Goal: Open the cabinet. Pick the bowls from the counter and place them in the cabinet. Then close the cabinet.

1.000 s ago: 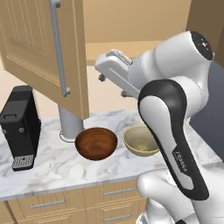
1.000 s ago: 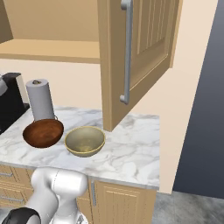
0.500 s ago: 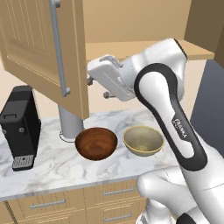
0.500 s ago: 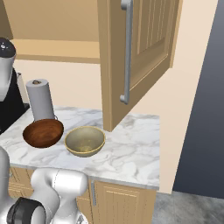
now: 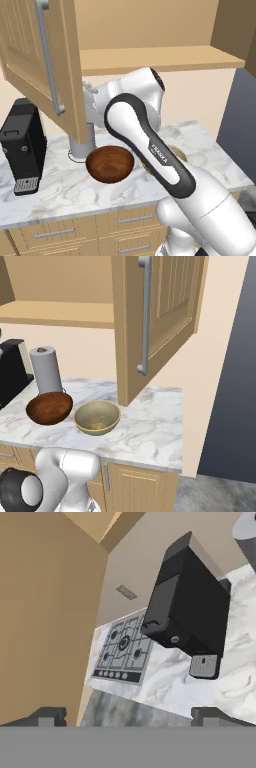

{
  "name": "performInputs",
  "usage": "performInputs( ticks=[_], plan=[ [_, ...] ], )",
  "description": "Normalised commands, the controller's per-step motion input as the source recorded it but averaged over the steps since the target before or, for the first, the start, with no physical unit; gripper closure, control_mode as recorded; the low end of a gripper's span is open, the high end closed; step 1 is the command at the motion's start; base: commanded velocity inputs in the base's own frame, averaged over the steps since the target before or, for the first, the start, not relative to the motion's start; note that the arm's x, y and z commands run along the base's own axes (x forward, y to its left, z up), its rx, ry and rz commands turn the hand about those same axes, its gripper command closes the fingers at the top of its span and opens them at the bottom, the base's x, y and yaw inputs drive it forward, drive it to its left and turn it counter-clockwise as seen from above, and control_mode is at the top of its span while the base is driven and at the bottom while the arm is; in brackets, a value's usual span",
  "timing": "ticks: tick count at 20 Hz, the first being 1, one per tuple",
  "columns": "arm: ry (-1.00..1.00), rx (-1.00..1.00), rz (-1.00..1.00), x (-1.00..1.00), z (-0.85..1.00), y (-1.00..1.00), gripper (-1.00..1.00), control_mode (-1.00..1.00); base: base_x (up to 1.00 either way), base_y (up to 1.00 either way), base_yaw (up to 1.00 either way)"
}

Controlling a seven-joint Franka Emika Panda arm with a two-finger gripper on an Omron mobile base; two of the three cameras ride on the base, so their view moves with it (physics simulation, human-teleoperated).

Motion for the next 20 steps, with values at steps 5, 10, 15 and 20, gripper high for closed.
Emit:
performInputs(
  ticks=[5, 10, 15, 20],
  plan=[
    [0.08, 0.10, 0.02, 0.12, -0.06, 0.60, -1.00, -1.00, 0.00, 0.00, 0.00],
    [0.01, 0.13, 0.00, -0.18, 0.49, -0.86, -1.00, -1.00, 0.00, 0.00, 0.00],
    [0.06, -0.05, -0.09, -0.79, 0.30, -0.52, -1.00, -1.00, 0.00, 0.00, 0.00],
    [0.04, -0.26, -0.25, -0.98, -0.46, -0.86, -1.00, -1.00, 0.00, 0.00, 0.00]
  ],
)
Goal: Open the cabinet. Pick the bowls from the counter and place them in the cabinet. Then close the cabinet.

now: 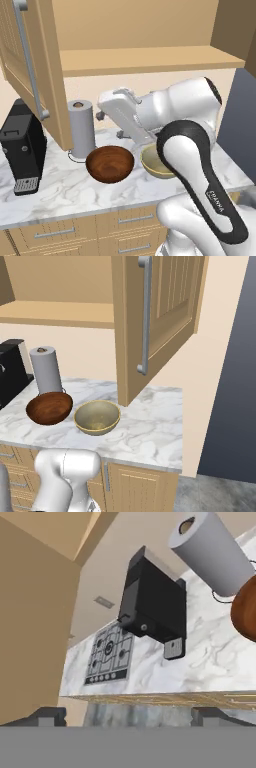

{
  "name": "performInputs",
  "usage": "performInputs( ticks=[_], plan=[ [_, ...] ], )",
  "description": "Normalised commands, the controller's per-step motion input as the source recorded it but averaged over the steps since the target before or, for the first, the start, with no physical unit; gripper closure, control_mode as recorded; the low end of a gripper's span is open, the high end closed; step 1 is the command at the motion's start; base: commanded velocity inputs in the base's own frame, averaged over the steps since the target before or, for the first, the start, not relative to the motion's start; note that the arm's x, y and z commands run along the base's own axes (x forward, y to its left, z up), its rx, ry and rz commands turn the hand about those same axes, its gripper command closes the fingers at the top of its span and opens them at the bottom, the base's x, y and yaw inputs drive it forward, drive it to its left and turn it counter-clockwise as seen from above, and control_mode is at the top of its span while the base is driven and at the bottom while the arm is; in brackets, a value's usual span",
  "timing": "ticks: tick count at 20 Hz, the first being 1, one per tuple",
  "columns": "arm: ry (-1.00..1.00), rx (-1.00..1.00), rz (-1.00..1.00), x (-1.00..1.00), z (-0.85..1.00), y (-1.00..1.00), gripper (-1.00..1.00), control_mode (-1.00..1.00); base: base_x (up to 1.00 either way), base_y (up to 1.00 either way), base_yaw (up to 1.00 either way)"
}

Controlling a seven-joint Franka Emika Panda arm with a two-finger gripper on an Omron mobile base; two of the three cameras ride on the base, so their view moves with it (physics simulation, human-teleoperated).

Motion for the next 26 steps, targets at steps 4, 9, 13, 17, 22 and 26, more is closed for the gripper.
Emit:
performInputs(
  ticks=[4, 9, 13, 17, 22, 26],
  plan=[
    [0.04, -0.26, -0.25, -0.59, -0.74, -1.00, -1.00, -1.00, 0.00, 0.00, 0.00],
    [0.08, -0.26, -0.23, -0.10, -0.59, -1.00, -1.00, -1.00, 0.00, 0.00, 0.00],
    [0.14, -0.33, -0.19, 0.12, -0.45, -1.00, -1.00, -1.00, 0.00, 0.00, 0.00],
    [0.18, -0.37, -0.14, 0.34, -0.41, -1.00, -1.00, -1.00, 0.00, 0.00, 0.00],
    [0.07, -0.13, -0.17, 0.08, -0.54, -0.77, -1.00, -1.00, 0.00, 0.00, 0.00],
    [0.00, 0.00, -0.19, 0.17, -0.44, -0.52, -1.00, -1.00, 0.00, 0.00, 0.00]
  ],
)
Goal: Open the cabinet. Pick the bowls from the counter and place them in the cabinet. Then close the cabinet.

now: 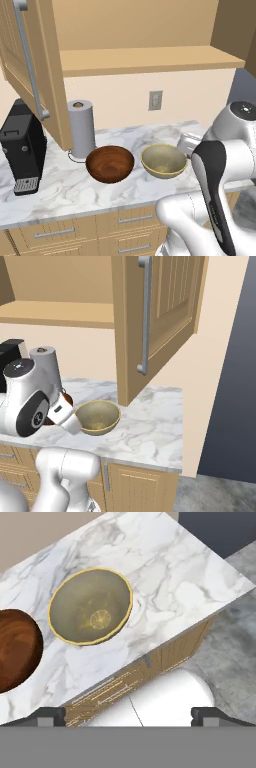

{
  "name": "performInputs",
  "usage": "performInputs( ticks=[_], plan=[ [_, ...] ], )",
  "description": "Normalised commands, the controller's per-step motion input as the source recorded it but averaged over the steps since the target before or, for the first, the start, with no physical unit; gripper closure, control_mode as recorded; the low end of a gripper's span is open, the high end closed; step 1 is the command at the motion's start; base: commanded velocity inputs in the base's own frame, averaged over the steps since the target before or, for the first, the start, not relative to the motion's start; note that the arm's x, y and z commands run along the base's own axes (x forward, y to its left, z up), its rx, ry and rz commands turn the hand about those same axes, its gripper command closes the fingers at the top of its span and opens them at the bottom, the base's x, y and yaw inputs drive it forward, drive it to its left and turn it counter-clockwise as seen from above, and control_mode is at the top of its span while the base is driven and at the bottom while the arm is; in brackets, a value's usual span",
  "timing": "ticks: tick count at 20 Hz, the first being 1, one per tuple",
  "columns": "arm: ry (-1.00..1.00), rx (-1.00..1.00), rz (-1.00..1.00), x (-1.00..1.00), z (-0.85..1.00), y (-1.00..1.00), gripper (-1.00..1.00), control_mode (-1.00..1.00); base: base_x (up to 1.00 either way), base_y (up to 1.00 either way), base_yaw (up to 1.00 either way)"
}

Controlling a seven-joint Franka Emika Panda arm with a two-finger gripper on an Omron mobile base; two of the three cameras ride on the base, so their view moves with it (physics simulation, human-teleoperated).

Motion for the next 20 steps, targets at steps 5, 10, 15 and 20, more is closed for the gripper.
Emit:
performInputs(
  ticks=[5, 10, 15, 20],
  plan=[
    [0.00, 0.01, -0.12, 0.38, -0.28, -0.28, -1.00, -1.00, 0.00, 0.00, 0.00],
    [0.00, 0.03, -0.10, 0.47, -0.40, -0.22, -1.00, -1.00, 0.00, 0.00, 0.00],
    [0.00, 0.06, -0.06, 0.34, -0.36, -0.35, -1.00, -1.00, 0.00, 0.00, 0.00],
    [0.00, 0.06, -0.04, 0.43, -0.40, -0.29, -1.00, -1.00, 0.00, 0.00, 0.00]
  ],
)
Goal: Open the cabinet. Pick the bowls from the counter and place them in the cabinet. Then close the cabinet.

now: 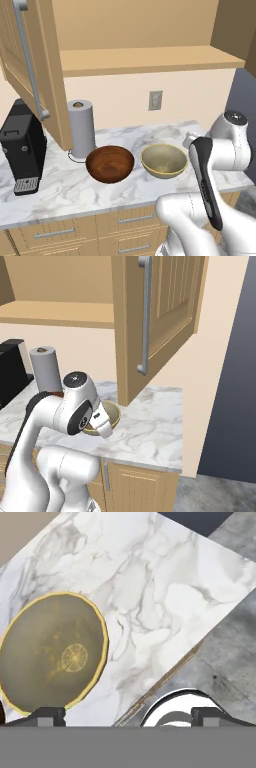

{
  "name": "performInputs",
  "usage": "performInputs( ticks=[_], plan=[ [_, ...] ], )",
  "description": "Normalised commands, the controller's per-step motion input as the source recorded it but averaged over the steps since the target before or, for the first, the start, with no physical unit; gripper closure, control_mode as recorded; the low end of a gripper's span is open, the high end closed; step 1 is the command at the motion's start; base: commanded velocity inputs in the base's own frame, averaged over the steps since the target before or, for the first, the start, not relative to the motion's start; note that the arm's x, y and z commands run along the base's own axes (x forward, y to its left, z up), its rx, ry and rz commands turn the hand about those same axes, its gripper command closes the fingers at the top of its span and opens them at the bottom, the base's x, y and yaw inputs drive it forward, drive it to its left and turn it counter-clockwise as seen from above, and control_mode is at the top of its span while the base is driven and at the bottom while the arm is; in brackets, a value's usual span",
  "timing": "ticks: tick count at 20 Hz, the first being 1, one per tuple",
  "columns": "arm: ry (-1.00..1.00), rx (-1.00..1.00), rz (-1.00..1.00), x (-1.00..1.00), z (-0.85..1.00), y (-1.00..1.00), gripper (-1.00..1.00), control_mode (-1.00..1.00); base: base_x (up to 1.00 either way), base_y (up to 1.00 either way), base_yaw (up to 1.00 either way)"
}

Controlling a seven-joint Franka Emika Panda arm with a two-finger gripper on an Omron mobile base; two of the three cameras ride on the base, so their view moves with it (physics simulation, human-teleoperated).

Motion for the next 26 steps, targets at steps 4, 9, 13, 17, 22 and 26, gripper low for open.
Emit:
performInputs(
  ticks=[4, 9, 13, 17, 22, 26],
  plan=[
    [0.00, 0.01, -0.03, 0.50, -0.44, -0.06, -1.00, -1.00, 0.00, 0.00, 0.00],
    [0.00, 0.00, 0.00, 0.53, -0.40, 0.00, -1.00, -1.00, 0.00, 0.00, 0.00],
    [0.00, 0.00, 0.00, 0.47, -0.31, 0.00, -1.00, -1.00, 0.00, 0.00, 0.00],
    [0.00, 0.00, 0.00, 0.45, -0.26, 0.00, -1.00, -1.00, 0.00, 0.00, 0.00],
    [0.00, 0.00, 0.00, 0.45, -0.25, 0.00, -1.00, -1.00, 0.00, 0.00, 0.00],
    [0.00, 0.00, 0.00, 0.34, -0.29, 0.00, -1.00, -1.00, 0.00, 0.00, 0.00]
  ],
)
